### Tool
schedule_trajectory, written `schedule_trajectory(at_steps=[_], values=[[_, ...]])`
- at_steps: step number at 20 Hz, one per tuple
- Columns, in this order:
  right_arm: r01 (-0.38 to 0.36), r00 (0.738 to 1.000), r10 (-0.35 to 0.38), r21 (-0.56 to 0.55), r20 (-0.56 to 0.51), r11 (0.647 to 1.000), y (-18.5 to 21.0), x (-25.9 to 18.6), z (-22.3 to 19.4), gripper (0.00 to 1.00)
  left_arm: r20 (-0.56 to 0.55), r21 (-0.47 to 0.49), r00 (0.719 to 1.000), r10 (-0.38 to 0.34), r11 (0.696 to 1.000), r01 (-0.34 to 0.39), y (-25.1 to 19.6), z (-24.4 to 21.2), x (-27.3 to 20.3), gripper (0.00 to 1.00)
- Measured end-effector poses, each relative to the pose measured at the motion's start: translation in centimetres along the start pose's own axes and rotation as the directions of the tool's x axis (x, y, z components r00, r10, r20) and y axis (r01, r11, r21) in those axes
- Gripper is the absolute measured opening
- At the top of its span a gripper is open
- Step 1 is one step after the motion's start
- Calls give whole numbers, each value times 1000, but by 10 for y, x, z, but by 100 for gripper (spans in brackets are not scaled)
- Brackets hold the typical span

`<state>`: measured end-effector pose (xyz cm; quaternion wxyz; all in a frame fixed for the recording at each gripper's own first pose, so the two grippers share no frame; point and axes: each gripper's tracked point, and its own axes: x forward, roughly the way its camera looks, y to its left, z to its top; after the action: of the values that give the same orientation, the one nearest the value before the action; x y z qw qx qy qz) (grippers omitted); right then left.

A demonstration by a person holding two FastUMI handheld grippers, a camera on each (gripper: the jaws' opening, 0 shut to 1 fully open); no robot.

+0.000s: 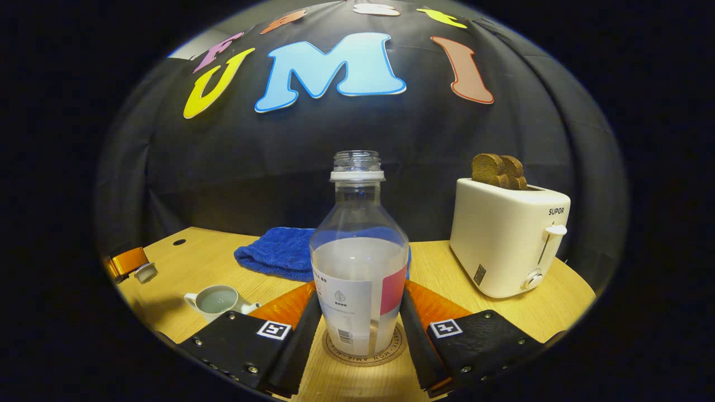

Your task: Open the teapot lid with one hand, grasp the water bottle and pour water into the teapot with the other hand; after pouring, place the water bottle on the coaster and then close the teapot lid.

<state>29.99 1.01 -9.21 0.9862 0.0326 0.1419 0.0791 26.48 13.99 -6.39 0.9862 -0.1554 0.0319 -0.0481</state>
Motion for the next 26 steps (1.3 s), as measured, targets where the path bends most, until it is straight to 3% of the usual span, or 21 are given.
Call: schedule_trajectory(at_steps=[7,8,9,10,19,26], values=[[4,1000,-4,-21,-8,1000,1,1,-4,81,1,1,1000,-2,1000,2,0,1,0,9],[12,1000,-12,-23,-9,1000,0,0,-3,89,0,2,1000,-2,1000,2,0,1,-1,9],[16,1000,-16,-25,-7,1000,0,-1,-1,89,1,2,1000,-2,1000,2,-1,0,-1,9],[22,1000,-22,-28,-3,999,-2,-2,1,98,1,1,1000,-3,1000,3,-1,1,-1,9],[37,999,-35,-65,41,997,9,-45,16,98,2,-1,1000,-3,1000,3,0,1,-1,12],[13,997,-12,-23,76,1000,17,-101,5,98,2,9,1000,-3,1000,3,-2,1,-2,9]])
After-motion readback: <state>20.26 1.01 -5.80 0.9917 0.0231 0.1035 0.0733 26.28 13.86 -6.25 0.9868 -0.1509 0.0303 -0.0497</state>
